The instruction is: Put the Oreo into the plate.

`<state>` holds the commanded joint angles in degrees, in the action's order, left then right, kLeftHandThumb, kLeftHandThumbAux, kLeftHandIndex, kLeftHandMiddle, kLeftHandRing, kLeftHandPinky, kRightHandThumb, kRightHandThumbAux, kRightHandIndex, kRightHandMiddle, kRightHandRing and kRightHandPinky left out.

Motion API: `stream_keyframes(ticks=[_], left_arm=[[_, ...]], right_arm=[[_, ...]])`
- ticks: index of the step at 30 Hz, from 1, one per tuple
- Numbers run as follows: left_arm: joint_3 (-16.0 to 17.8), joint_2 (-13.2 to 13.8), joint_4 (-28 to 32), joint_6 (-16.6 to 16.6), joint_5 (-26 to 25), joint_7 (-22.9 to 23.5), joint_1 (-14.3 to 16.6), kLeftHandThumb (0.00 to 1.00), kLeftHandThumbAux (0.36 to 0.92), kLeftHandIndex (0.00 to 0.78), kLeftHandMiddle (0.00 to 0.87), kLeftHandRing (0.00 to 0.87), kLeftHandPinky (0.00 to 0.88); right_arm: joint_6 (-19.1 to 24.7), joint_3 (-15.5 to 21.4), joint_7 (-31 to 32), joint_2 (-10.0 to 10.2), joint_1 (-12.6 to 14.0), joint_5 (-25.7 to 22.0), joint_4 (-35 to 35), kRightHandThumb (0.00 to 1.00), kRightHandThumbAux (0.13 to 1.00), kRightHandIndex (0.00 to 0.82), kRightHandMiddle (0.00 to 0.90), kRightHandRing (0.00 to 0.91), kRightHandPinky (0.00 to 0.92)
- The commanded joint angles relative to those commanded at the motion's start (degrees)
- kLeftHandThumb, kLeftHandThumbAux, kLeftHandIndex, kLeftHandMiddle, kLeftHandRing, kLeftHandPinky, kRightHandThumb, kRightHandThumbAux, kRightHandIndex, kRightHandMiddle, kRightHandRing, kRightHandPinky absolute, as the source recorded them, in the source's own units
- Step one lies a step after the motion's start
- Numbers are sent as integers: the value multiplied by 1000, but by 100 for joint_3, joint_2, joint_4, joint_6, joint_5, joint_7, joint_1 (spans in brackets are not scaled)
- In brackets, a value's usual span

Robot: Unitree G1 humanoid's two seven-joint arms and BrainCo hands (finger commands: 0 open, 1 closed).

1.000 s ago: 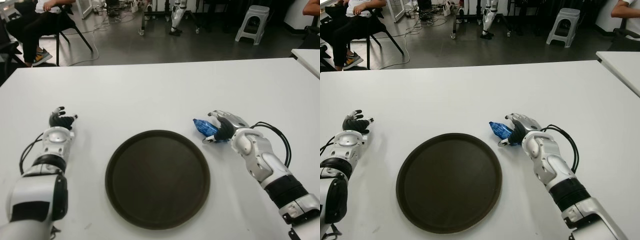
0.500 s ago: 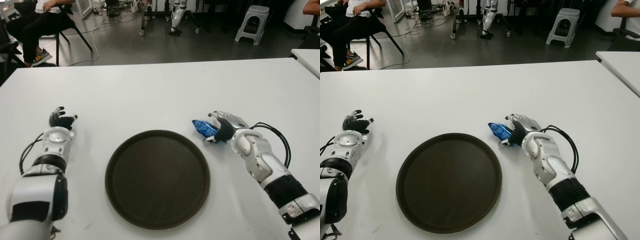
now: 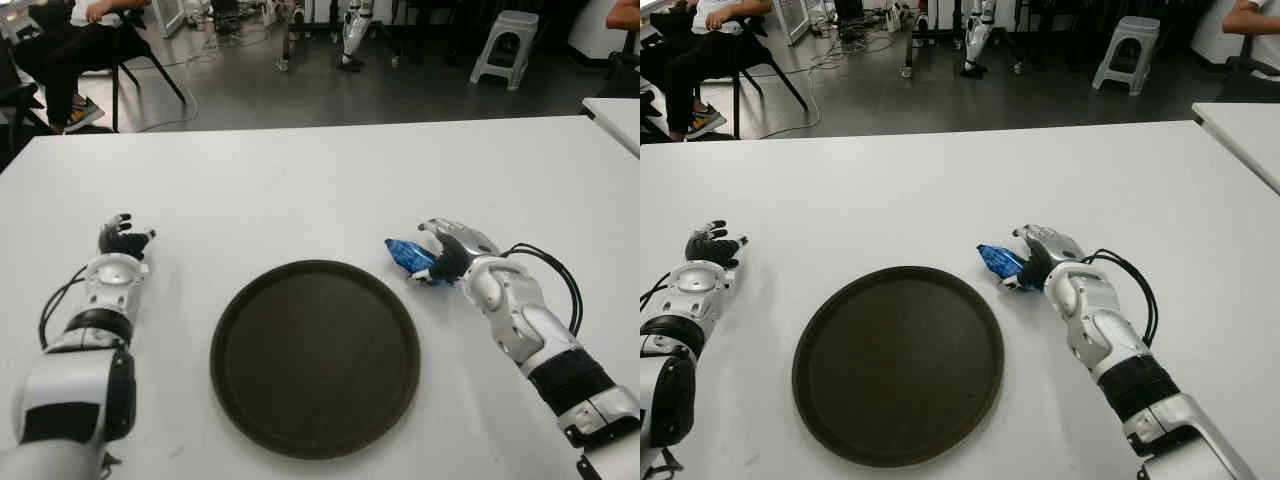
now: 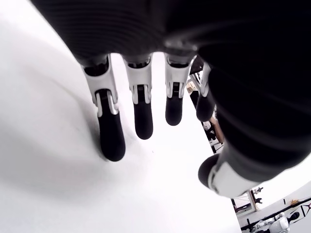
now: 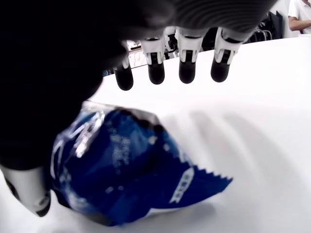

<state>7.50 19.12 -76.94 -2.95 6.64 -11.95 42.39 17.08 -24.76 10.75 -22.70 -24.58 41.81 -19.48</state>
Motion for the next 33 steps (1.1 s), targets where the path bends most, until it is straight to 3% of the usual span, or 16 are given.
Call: stream_keyframes(ticks=[6, 10, 19, 33], left_arm=[[11, -1, 1, 0, -8, -19, 1, 356, 756, 177, 164, 185, 215], [37, -4, 4, -8, -36, -6, 0, 376, 758, 155, 163, 177, 179], [12, -10, 6, -9, -11, -4, 5, 323, 753, 108, 155, 176, 193], [-23, -15, -7, 26, 49, -33, 16, 331, 747, 139, 153, 176, 187]], right_arm=[[-5, -17, 93, -14, -8, 14, 36, 0, 626, 0, 0, 0, 0], [13, -41, 149, -9, -41, 52, 60, 0, 647, 0, 0, 0, 0], [-69, -29, 154, -12, -89, 73, -22, 0, 662, 0, 0, 0, 0], [60, -224, 878, -119, -321, 151, 28, 0, 634, 0, 0, 0, 0]])
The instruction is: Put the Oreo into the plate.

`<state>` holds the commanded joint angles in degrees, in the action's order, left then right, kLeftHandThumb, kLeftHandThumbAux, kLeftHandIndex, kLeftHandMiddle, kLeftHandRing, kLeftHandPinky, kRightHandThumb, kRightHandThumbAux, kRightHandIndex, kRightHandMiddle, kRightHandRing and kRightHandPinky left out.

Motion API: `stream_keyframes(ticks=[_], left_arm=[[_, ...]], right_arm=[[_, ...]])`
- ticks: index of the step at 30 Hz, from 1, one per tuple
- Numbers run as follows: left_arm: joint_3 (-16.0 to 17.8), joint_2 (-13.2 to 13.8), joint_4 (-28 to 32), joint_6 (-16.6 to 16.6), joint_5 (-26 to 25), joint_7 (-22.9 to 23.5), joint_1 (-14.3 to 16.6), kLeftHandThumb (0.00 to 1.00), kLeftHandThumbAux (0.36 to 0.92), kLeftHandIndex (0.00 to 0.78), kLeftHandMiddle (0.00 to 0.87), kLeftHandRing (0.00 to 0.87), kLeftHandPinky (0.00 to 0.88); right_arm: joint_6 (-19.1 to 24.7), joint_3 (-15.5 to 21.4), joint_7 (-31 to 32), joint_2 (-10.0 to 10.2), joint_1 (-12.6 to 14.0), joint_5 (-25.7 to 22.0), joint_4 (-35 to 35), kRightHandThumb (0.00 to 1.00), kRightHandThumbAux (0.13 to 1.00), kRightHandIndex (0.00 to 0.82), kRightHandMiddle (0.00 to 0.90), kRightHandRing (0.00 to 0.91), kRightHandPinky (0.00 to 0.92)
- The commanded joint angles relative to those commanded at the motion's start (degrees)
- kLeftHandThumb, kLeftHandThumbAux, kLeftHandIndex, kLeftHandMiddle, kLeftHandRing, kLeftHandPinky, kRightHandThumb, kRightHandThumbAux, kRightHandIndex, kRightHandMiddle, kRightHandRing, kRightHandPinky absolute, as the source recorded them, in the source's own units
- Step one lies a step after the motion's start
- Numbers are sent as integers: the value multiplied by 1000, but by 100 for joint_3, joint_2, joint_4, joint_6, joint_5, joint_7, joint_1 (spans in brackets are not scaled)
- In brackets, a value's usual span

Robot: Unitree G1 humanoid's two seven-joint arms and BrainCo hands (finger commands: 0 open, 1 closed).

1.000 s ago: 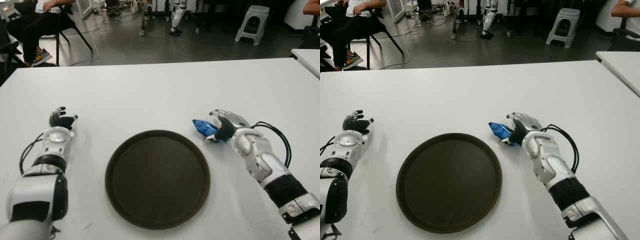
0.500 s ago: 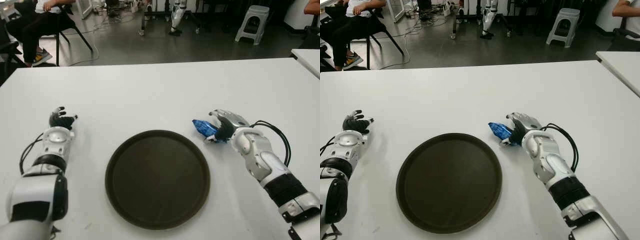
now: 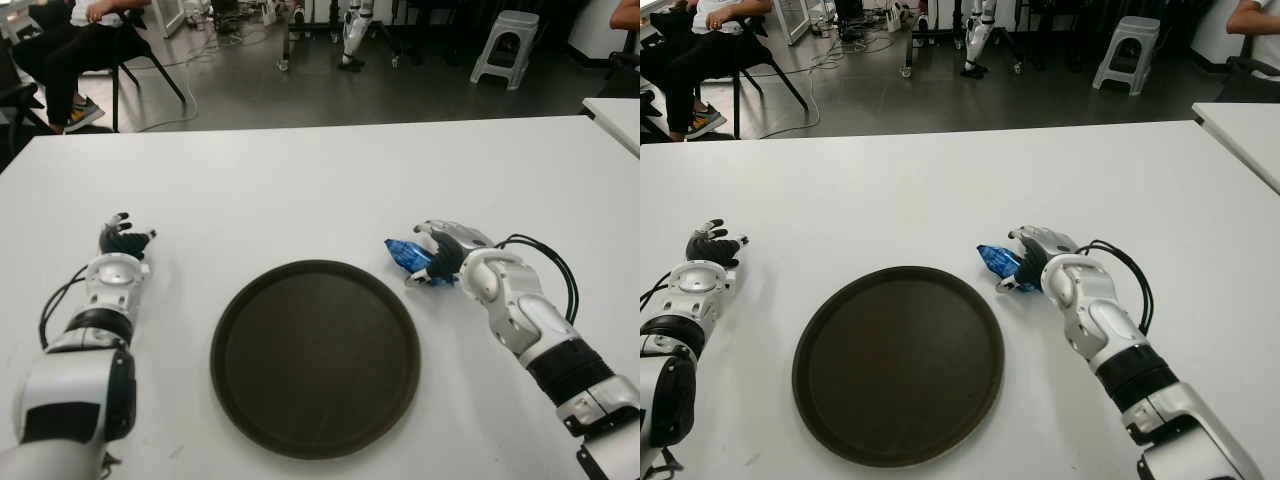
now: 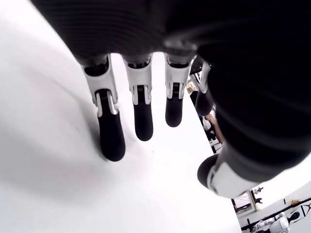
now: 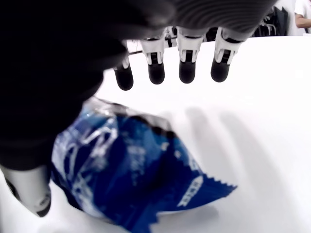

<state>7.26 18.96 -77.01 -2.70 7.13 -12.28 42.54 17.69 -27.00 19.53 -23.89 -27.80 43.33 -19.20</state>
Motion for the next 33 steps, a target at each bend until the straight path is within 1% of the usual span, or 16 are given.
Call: stream_keyframes(ticks=[3, 5, 9, 12, 15, 21, 27, 33], left_arm=[[9, -4, 3, -10, 7, -3, -1, 327, 746, 135, 155, 177, 186], [24, -5, 3, -12, 6, 0, 1, 346, 757, 153, 156, 177, 187], [48, -8, 2, -4, -3, 2, 4, 358, 760, 166, 154, 177, 189], [57, -10, 0, 0, -5, 5, 4, 347, 752, 160, 149, 175, 191], [58, -10, 2, 3, -1, -13, 0, 330, 747, 145, 148, 174, 188], [53, -7, 3, 14, 3, 7, 1, 338, 758, 131, 149, 167, 165], [45, -3, 2, 31, 10, 20, 5, 336, 758, 123, 145, 167, 186], [42, -1, 5, 36, 15, 9, 7, 331, 750, 124, 144, 166, 184]], right_arm=[[37, -10, 174, 6, -62, -27, -17, 0, 629, 0, 0, 0, 0], [88, -13, 319, 25, -121, -49, -45, 0, 631, 0, 0, 0, 0], [248, -42, 676, 67, -271, -71, -102, 0, 634, 0, 0, 0, 0], [365, -66, 894, 73, -325, -67, -107, 0, 637, 0, 0, 0, 0], [487, -105, 1060, 122, -405, -55, -137, 0, 650, 0, 0, 0, 0], [535, -105, 1104, 164, -437, -89, -174, 0, 684, 0, 0, 0, 0], [553, -111, 1065, 257, -521, -129, -376, 0, 698, 0, 0, 0, 0], [507, -126, 999, 314, -594, -162, -587, 0, 704, 0, 0, 0, 0]])
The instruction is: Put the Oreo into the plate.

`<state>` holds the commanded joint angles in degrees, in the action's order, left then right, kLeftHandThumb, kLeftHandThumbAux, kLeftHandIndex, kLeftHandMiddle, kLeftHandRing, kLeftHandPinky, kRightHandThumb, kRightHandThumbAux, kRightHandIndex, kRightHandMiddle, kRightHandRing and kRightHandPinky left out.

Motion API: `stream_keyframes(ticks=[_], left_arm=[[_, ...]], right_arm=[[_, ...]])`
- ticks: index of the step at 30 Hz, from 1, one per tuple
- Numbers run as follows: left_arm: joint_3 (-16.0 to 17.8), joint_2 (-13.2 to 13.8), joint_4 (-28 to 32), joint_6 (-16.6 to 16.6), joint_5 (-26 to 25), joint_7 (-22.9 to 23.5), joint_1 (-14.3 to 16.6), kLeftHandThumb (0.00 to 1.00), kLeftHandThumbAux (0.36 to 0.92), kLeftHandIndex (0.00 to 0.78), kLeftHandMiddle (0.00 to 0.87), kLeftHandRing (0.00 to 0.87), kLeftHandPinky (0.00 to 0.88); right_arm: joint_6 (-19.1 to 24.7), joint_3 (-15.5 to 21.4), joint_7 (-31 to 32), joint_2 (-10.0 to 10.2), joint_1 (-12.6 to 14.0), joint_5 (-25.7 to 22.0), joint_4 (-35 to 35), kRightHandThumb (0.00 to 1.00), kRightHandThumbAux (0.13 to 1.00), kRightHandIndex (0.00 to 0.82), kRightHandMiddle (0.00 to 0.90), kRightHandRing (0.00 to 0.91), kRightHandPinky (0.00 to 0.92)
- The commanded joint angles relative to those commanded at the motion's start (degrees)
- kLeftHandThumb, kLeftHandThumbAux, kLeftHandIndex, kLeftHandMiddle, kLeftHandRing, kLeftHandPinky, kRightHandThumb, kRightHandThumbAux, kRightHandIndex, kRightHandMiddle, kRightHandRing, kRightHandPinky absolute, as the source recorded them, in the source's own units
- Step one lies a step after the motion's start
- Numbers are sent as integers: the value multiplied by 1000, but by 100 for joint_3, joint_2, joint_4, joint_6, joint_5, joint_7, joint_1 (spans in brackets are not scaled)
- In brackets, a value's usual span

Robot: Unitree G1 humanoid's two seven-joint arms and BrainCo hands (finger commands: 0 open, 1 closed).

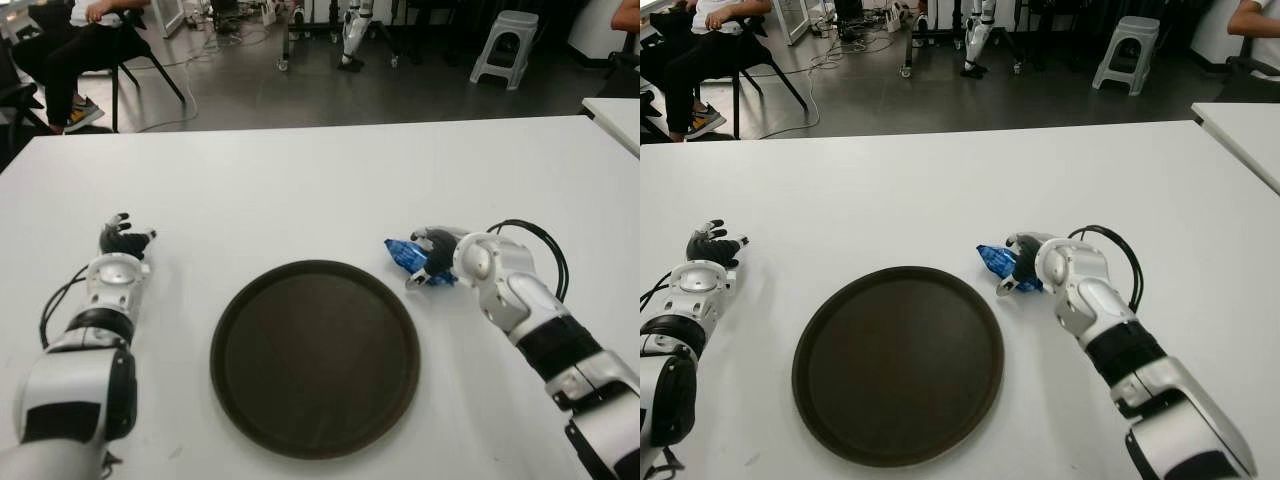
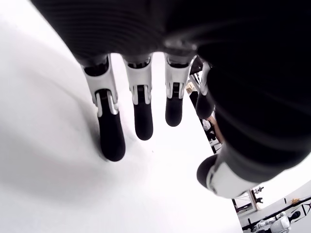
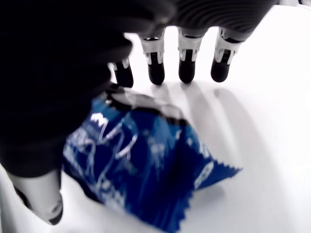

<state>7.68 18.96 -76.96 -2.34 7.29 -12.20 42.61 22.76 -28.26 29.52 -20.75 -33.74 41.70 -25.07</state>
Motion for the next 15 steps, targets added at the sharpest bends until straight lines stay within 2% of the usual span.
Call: stream_keyframes(ticks=[10, 15], left_arm=[[-8, -2, 3, -7, 10, -33, 2, 331, 744, 113, 144, 158, 164], [6, 2, 3, -5, -4, -45, -1, 356, 738, 137, 147, 160, 159]], right_arm=[[14, -84, -31, 25, -75, 55, -163, 0, 728, 0, 0, 0, 0], [8, -108, -35, 46, -101, 21, -241, 0, 722, 0, 0, 0, 0]])
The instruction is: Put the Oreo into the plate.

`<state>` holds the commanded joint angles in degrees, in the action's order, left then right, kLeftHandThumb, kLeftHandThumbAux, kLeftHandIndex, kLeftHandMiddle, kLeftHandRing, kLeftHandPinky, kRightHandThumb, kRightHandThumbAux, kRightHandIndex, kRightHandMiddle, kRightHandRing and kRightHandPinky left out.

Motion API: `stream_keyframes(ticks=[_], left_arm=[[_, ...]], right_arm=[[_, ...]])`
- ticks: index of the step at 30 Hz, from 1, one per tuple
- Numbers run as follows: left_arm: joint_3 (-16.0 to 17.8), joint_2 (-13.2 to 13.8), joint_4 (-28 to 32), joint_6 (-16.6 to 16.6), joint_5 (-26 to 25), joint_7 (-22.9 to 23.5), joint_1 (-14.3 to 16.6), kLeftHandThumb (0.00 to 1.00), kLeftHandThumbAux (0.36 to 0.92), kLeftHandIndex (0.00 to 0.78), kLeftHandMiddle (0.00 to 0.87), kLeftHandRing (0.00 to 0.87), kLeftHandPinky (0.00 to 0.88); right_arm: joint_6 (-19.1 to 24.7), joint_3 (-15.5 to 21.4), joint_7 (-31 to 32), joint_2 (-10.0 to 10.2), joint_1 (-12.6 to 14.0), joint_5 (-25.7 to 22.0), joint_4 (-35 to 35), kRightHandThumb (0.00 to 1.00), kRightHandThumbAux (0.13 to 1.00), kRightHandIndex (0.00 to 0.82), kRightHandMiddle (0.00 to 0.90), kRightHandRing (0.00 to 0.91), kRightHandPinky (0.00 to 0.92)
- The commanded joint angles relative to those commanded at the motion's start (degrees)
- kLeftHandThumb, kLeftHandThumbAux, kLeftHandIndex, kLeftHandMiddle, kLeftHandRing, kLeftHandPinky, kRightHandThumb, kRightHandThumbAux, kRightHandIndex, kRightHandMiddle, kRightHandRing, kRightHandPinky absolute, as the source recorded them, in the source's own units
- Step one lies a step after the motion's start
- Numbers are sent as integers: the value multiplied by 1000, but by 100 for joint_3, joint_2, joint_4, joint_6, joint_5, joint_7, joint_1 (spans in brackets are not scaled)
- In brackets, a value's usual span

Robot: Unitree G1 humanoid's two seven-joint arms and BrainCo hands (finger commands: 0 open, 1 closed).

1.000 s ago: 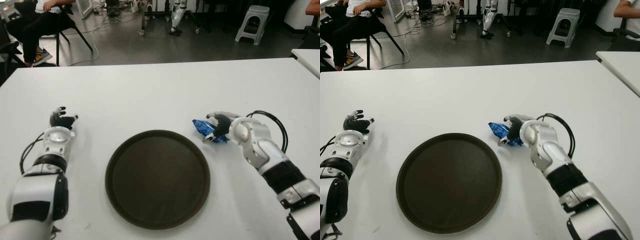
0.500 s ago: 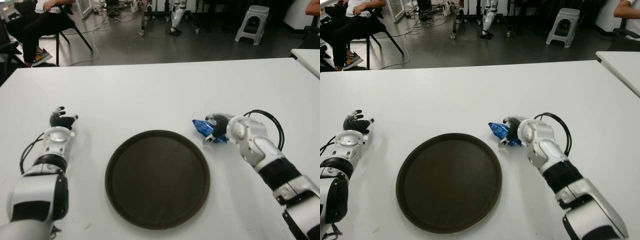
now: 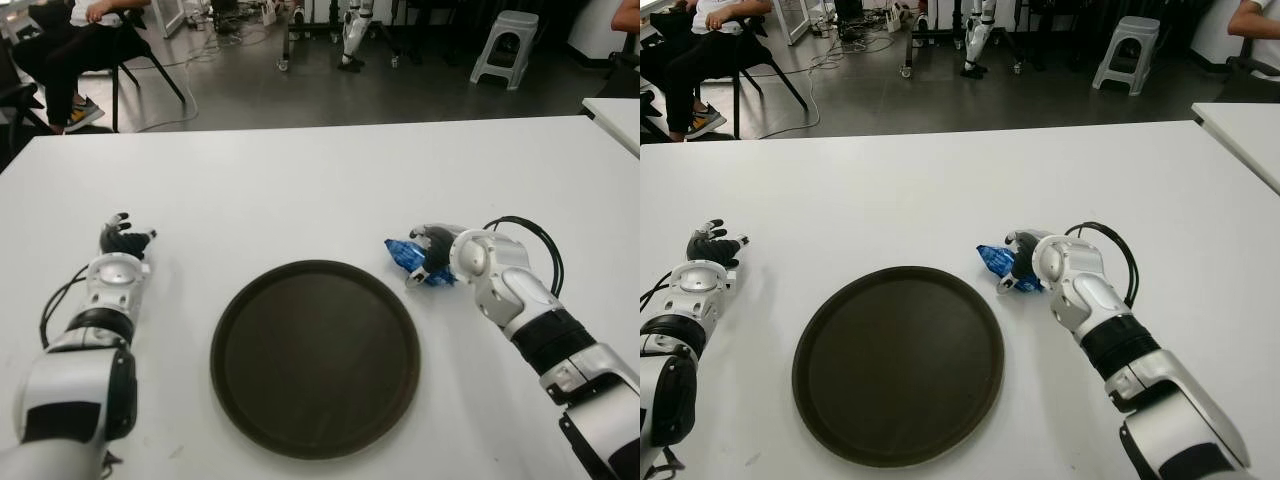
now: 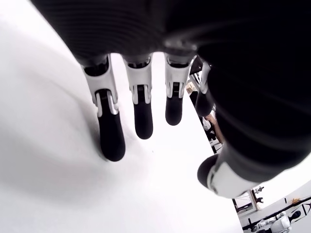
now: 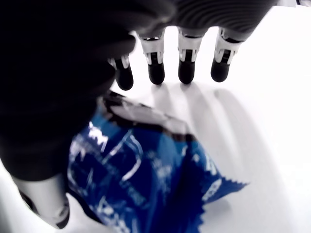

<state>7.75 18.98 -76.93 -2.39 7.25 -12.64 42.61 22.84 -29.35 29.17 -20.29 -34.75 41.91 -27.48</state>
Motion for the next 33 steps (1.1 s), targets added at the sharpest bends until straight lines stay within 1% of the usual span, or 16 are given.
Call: stream_keyframes(ticks=[7, 14, 20, 24, 33], left_arm=[[32, -3, 1, 4, -27, -2, 5, 375, 731, 148, 149, 162, 161], [59, -7, 5, -14, -45, 15, 7, 389, 732, 158, 154, 163, 146], [63, -7, 6, -19, -35, 22, 7, 363, 738, 125, 148, 162, 160], [33, 3, 7, 1, 0, 5, 15, 348, 739, 109, 143, 163, 164], [-5, 6, 8, 28, 14, 12, 18, 345, 742, 125, 138, 164, 172]], right_arm=[[25, 5, 2, 41, -24, -31, -84, 0, 715, 0, 0, 0, 0], [22, 3, -56, 95, -37, -40, -217, 0, 730, 0, 0, 0, 0], [4, 2, -74, 104, -52, -50, -264, 0, 734, 0, 0, 0, 0], [-76, -4, -138, 151, -75, -78, -419, 0, 737, 0, 0, 0, 0], [-125, 12, -200, 233, -100, -109, -620, 0, 729, 0, 14, 0, 0]])
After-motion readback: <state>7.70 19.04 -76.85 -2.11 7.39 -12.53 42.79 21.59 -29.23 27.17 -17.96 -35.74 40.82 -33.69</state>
